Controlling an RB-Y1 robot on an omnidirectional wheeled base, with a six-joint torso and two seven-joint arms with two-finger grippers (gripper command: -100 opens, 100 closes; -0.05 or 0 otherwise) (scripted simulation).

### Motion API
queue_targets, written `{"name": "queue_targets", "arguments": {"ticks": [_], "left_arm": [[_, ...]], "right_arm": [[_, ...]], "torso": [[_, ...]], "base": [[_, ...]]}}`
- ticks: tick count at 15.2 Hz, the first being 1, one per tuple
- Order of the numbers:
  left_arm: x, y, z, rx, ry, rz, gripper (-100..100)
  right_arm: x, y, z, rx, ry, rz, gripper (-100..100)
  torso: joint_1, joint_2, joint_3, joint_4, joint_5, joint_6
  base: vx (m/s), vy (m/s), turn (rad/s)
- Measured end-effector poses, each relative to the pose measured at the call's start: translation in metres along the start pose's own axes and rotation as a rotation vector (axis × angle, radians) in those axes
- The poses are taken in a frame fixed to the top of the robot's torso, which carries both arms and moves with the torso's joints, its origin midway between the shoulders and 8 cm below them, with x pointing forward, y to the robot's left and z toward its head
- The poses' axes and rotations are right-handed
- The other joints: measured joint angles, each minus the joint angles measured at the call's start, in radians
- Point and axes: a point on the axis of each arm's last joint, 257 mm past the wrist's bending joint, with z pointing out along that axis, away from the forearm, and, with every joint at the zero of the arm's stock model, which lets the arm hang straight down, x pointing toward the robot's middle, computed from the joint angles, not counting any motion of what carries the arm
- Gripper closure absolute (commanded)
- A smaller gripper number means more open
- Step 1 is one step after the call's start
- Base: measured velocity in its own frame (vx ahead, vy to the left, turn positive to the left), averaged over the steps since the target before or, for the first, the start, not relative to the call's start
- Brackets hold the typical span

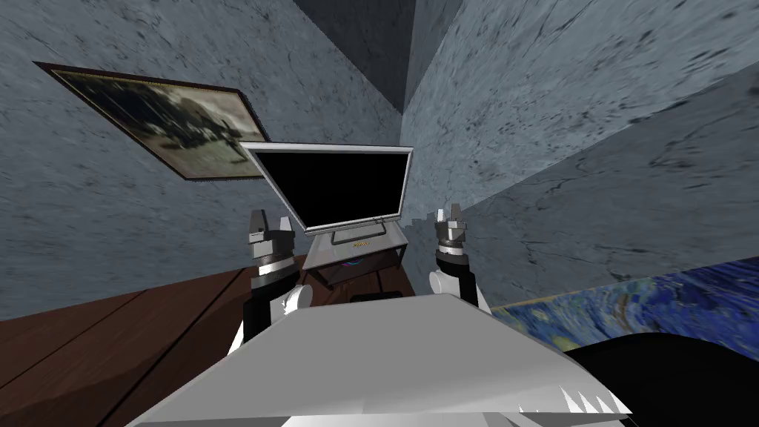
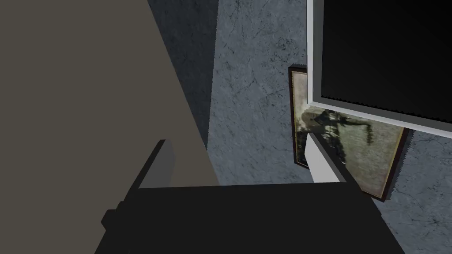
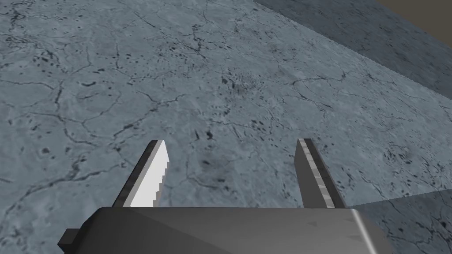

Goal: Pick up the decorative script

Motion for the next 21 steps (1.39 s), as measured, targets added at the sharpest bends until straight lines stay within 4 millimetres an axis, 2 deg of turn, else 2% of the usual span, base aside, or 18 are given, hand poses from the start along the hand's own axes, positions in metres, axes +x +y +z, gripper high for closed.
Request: {"name": "queue_targets", "arguments": {"ticks": [5, 9, 15, 21], "left_arm": [[0.007, 0.012, -0.001, -0.035, 0.076, 0.008, -100], [0.008, 0.033, -0.005, -0.104, 0.129, 0.001, -100], [0.002, 0.077, -0.02, -0.261, 0.171, -0.027, -100], [-0.013, 0.127, -0.045, -0.441, 0.174, -0.064, -100]], "right_arm": [[0.0, 0.0, 0.0, 0.0, 0.0, 0.0, 0], [0.0, 0.0, 0.0, 0.0, 0.0, 0.0, 0], [0.0, 0.0, 0.0, 0.0, 0.0, 0.0, 0], [0.0, 0.0, 0.0, 0.0, 0.0, 0.0, 0]], "torso": [[0.003, 0.0, 0.0, 0.0, 0.001, 0.0], [0.004, 0.0, 0.0, 0.0, 0.001, 0.001], [0.004, -0.001, 0.0, 0.0, 0.001, 0.0], [0.004, -0.001, -0.001, 0.0, 0.001, 0.0]], "base": [[-0.003, 0.033, -0.121], [0.001, 0.054, -0.246], [0.0, 0.054, -0.228], [0.006, 0.045, -0.272]]}}
